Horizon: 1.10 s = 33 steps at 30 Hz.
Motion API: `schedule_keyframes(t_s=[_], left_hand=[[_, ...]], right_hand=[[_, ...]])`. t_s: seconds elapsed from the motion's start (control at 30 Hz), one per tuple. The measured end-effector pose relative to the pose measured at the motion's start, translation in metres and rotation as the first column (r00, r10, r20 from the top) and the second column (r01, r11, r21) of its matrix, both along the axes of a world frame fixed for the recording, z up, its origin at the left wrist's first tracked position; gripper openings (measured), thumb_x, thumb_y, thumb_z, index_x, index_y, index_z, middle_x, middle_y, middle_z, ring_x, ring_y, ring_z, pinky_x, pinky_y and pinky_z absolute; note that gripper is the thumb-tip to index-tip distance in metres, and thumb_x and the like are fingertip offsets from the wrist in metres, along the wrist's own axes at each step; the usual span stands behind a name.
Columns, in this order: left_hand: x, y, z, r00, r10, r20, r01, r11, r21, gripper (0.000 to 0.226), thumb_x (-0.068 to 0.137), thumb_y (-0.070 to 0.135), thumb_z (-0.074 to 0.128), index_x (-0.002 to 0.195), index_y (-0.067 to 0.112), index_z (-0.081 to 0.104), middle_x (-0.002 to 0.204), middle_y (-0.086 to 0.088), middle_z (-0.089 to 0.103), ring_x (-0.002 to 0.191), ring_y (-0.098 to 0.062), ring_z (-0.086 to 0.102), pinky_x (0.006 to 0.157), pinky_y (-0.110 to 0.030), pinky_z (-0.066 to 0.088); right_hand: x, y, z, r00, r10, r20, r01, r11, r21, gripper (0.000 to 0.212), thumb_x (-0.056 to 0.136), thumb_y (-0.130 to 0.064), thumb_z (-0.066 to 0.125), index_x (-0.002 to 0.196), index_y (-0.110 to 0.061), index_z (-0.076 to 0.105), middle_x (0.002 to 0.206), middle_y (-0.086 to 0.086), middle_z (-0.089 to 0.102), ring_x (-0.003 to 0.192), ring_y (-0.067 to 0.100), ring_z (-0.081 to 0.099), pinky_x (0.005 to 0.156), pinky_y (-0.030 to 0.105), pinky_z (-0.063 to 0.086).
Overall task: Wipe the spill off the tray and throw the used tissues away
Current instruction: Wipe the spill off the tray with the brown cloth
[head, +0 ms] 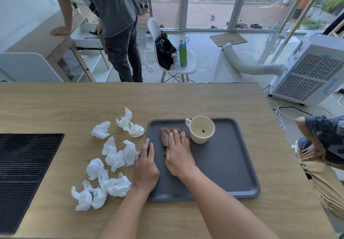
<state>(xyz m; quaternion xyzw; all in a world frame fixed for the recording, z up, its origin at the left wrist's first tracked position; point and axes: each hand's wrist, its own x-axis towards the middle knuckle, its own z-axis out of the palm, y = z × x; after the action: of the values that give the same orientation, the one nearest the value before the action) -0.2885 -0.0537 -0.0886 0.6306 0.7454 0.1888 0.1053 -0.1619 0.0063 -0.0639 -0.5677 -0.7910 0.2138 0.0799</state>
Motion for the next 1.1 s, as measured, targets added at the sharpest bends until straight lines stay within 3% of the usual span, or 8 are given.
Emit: schedule_keyframes(t_s=[0.13,0.23,0.37,0.53,0.73,0.83,1.1], left_hand=[[0.002,-0.001,0.003,1.000,0.014,0.028,-0.014,1.000,0.016,0.065,0.079,-0.010,0.042,0.143,0.002,0.035,0.157,-0.008,0.022,0.142,-0.021,0.024,0.115,-0.041,0.021],[0.002,-0.001,0.004,0.999,0.000,0.032,-0.001,1.000,0.028,0.066,0.077,-0.012,0.042,0.142,0.003,0.038,0.155,-0.007,0.026,0.141,-0.022,0.029,0.113,-0.043,0.026],[0.001,-0.001,0.003,1.000,-0.013,0.014,0.013,1.000,0.014,0.067,0.075,-0.014,0.044,0.141,0.001,0.039,0.154,-0.009,0.027,0.140,-0.023,0.031,0.111,-0.040,0.026],[0.003,-0.002,0.005,1.000,-0.001,0.017,0.001,1.000,0.006,0.068,0.075,-0.014,0.044,0.141,0.000,0.038,0.155,-0.009,0.025,0.139,-0.023,0.030,0.111,-0.036,0.020],[0.003,-0.002,0.005,0.999,0.024,0.040,-0.025,1.000,0.016,0.067,0.078,-0.013,0.040,0.143,0.002,0.035,0.157,-0.006,0.021,0.142,-0.019,0.024,0.114,-0.031,0.010],[0.003,-0.001,0.005,0.998,0.028,0.050,-0.029,0.999,0.024,0.067,0.077,-0.013,0.040,0.142,0.002,0.037,0.156,-0.006,0.023,0.141,-0.020,0.026,0.113,-0.029,0.009],[0.002,-0.003,0.005,0.998,0.022,0.050,-0.023,1.000,0.021,0.065,0.080,-0.012,0.039,0.142,0.003,0.037,0.156,-0.007,0.024,0.139,-0.024,0.030,0.112,-0.029,0.010]], right_hand=[[0.025,-0.025,-0.005,0.995,0.104,-0.002,-0.104,0.993,0.052,0.066,0.096,-0.034,0.028,0.155,-0.010,0.010,0.163,0.008,0.007,0.150,0.031,-0.001,0.121,0.042,0.005],[0.039,-0.030,-0.009,0.996,0.083,0.039,-0.086,0.993,0.080,0.074,0.090,-0.043,0.015,0.155,-0.009,0.012,0.163,0.007,0.010,0.150,0.028,0.003,0.122,0.039,0.008],[0.030,-0.014,-0.012,1.000,-0.002,0.030,0.001,0.999,0.048,0.067,0.098,-0.031,0.030,0.154,-0.003,0.007,0.163,0.011,0.002,0.150,0.027,-0.004,0.122,0.039,0.005],[0.018,0.010,-0.005,0.998,-0.059,0.005,0.059,0.998,-0.008,0.066,0.097,-0.025,0.033,0.154,-0.002,0.007,0.163,0.015,0.003,0.150,0.030,-0.005,0.122,0.040,0.000],[0.018,-0.021,-0.002,0.997,0.064,-0.032,-0.063,0.997,0.041,0.066,0.097,-0.024,0.037,0.155,-0.010,0.011,0.163,0.009,0.005,0.150,0.031,-0.003,0.121,0.041,0.002],[0.036,-0.040,-0.007,0.994,0.110,-0.003,-0.110,0.990,0.085,0.067,0.095,-0.035,0.030,0.155,-0.010,0.013,0.163,0.007,0.010,0.150,0.028,0.004,0.121,0.040,0.008],[0.021,-0.005,-0.004,0.997,-0.064,0.034,0.063,0.998,0.010,0.070,0.100,-0.032,0.034,0.152,0.003,0.004,0.162,0.018,-0.002,0.150,0.030,-0.005,0.121,0.039,-0.001]])
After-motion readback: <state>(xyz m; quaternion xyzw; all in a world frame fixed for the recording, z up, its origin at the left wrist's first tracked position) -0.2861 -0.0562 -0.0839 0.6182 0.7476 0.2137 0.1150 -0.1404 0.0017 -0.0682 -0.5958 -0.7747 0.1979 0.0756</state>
